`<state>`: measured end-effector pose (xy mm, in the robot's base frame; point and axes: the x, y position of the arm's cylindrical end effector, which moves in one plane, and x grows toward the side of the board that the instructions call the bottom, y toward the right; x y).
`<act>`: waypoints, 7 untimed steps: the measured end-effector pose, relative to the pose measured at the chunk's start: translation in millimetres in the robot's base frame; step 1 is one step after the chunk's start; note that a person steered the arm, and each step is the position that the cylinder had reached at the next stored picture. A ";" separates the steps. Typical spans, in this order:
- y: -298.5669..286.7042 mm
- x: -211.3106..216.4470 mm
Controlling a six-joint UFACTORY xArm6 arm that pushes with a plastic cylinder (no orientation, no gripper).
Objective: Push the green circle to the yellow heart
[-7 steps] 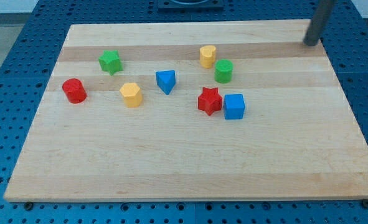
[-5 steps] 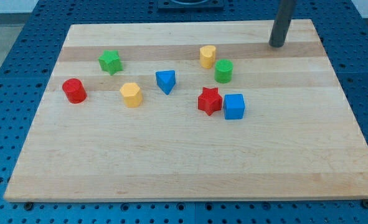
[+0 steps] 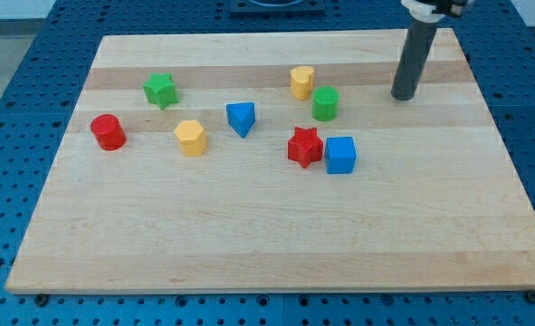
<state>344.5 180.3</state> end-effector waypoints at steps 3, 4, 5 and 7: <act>26.9 68.0; 16.3 73.8; 0.3 74.2; -43.6 74.2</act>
<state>418.7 136.7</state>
